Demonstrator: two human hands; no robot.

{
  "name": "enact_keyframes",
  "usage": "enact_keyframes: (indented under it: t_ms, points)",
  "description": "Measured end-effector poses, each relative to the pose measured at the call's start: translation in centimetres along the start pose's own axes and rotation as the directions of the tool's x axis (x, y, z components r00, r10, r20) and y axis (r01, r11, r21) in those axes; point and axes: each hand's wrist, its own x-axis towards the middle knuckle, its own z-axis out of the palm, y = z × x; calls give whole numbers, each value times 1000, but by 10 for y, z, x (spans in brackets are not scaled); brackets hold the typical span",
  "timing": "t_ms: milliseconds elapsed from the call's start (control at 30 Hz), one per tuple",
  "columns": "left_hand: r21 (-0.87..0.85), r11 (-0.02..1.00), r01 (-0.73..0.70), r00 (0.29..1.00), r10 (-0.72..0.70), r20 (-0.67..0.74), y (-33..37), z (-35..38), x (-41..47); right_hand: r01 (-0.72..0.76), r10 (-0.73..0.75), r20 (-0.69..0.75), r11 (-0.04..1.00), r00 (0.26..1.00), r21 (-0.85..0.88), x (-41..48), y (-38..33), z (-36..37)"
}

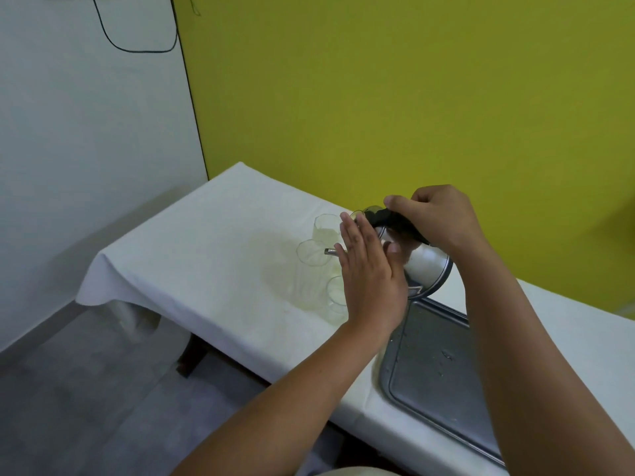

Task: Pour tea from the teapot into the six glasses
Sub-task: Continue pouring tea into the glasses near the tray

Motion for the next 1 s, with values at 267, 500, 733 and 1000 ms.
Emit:
enact_keyframes:
  t_ms: [267, 500, 733, 1000]
  points:
    - [-12, 1000, -14, 999, 13, -31, 0, 0, -1, 14, -14, 26, 1000, 1000, -19, 3, -3, 0]
    - [-48, 998, -33, 999, 32, -25, 0, -4, 4, 33, -33, 23, 999, 999, 0, 6, -5, 0]
    - [-60, 998, -20, 1000, 19, -19, 2, -6, 5, 46, -46, 13, 999, 999, -10, 5, -8, 2]
    - [-57, 998, -13, 1000, 13, -8, 0, -4, 2, 31, -31, 17, 999, 999, -8, 3, -5, 4]
